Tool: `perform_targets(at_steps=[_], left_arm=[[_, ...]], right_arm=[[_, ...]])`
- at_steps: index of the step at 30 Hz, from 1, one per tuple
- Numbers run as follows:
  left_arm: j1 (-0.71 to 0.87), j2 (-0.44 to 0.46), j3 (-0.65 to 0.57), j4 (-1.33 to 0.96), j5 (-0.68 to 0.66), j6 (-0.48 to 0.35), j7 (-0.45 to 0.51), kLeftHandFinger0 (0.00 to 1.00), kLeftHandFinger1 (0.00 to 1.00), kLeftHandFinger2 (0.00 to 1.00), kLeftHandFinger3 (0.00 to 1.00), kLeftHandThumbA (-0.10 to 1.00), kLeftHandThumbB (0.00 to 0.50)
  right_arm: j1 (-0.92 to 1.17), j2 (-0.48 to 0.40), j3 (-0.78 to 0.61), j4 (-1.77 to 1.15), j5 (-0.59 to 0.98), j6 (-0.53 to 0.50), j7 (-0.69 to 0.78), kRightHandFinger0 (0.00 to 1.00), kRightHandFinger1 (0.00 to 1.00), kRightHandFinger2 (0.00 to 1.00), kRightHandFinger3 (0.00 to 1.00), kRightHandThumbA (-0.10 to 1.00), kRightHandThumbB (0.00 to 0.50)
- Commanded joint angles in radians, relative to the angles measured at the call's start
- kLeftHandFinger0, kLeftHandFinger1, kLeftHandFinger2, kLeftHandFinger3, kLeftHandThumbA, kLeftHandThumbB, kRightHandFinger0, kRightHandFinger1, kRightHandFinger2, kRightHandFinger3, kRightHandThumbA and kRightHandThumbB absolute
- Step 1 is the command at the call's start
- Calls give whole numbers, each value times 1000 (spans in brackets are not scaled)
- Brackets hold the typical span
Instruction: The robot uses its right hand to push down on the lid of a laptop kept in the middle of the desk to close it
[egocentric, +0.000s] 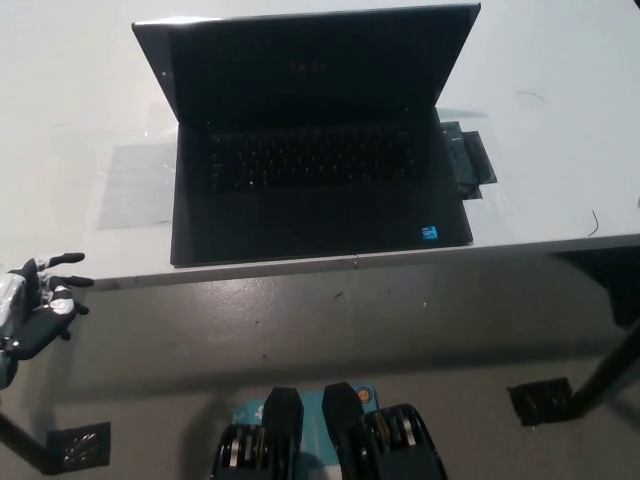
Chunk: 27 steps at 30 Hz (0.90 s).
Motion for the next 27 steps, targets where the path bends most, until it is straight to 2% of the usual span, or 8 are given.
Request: perform_targets(at_steps=[1,3,5,8,12,17,22,27], left_arm=[[-20,26,-1,-43,8,34,-8,356,484,610,719,34,20],[-18,28,-3,-45,12,27,-9,353,478,606,719,22,18],[-20,31,-7,-43,16,22,-10,367,487,613,722,21,18],[-20,31,-10,-32,19,6,-11,385,493,616,719,31,23],[-20,30,-15,-40,23,22,-8,338,471,608,716,32,24],[-22,38,-18,-34,17,18,-16,379,488,620,723,26,16],[-23,40,-17,-35,12,13,-19,368,472,607,727,-10,6],[-21,45,-27,-36,19,15,-23,361,479,605,721,34,22]], right_arm=[[-108,-52,58,-33,19,13,-34,983,921,911,1000,1000,135],[-157,-61,80,-6,21,13,-30,973,916,907,1000,1000,175],[-192,-62,91,10,27,13,-20,966,935,921,1000,1000,154],[-297,-59,141,67,1,13,-2,952,920,911,1000,1000,190],[-366,-53,174,120,-3,13,18,946,912,916,1000,1000,201],[-457,-24,245,148,-48,13,7,944,904,907,1000,1000,194],[-516,-16,274,179,-60,13,26,902,888,892,1000,1000,227],[-610,22,293,230,-93,13,38,950,899,877,983,1000,231]])
